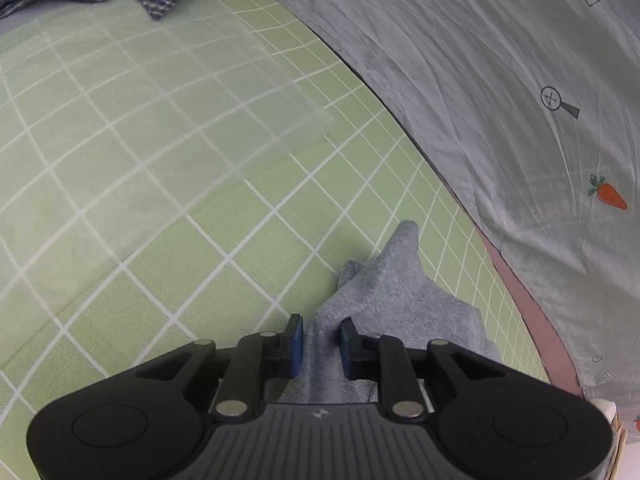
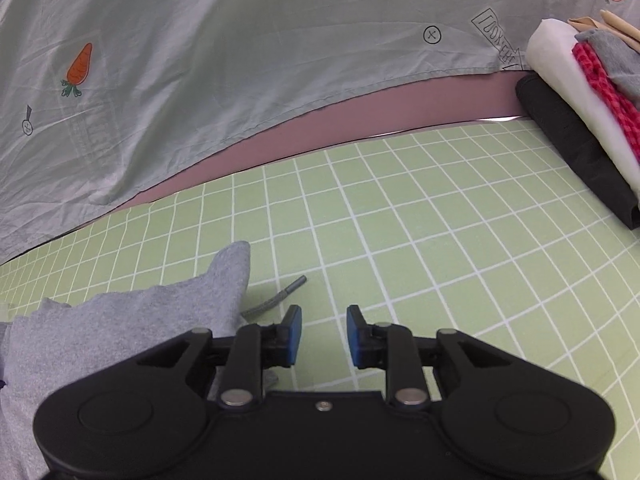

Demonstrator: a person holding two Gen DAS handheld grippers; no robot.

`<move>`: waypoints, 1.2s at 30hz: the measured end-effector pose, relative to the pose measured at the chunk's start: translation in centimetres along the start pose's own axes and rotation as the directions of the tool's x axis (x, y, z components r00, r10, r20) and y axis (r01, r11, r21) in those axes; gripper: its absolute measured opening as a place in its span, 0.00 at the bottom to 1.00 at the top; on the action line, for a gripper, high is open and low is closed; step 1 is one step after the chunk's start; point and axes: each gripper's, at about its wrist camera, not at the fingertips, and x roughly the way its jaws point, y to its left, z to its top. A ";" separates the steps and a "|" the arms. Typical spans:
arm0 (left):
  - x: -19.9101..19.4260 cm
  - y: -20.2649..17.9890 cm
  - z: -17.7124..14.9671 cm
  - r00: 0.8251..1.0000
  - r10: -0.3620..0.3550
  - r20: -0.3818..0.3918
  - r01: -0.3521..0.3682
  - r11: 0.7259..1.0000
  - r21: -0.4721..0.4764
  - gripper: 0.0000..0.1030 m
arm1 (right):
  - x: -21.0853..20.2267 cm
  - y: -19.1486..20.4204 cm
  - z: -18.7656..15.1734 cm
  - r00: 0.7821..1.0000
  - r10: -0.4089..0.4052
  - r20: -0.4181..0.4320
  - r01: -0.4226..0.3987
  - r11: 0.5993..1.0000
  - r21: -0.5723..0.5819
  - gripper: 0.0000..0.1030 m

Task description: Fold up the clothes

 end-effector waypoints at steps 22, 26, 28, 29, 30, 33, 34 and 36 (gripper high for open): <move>-0.3 -2.6 -4.4 0.993 0.057 -0.102 -0.016 0.931 0.364 0.93 | -1.2 0.6 -2.4 0.937 0.327 -0.121 -0.297 0.931 0.214 0.90; 0.7 -3.6 -4.7 0.992 0.030 -0.126 0.023 0.917 0.399 0.94 | 1.0 1.1 -3.0 0.915 0.362 -0.178 -0.317 0.918 0.237 0.91; 1.0 -4.0 -5.0 0.991 0.025 -0.129 0.030 0.913 0.407 0.96 | 1.7 1.4 -3.1 0.900 0.390 -0.193 -0.339 0.906 0.253 0.95; 1.2 -4.2 -5.1 0.991 0.023 -0.129 0.032 0.911 0.411 0.99 | 1.9 1.6 -3.1 0.894 0.405 -0.191 -0.352 0.899 0.260 0.98; 1.4 -4.4 -5.3 0.992 0.019 -0.126 0.036 0.908 0.417 0.99 | 2.0 1.9 -3.2 0.888 0.418 -0.191 -0.364 0.893 0.264 0.99; 1.6 -4.8 -6.0 0.994 0.000 -0.114 0.049 0.906 0.421 0.99 | 2.1 3.3 -3.4 0.878 0.435 -0.200 -0.389 0.891 0.234 1.00; 1.6 -5.1 -6.3 0.994 -0.005 -0.110 0.051 0.906 0.420 0.99 | 2.0 3.9 -3.5 0.882 0.426 -0.201 -0.385 0.898 0.214 1.00; 1.7 -5.5 -6.8 0.995 -0.013 -0.101 0.055 0.907 0.417 0.96 | 1.9 5.2 -3.8 0.897 0.399 -0.192 -0.367 0.912 0.181 1.00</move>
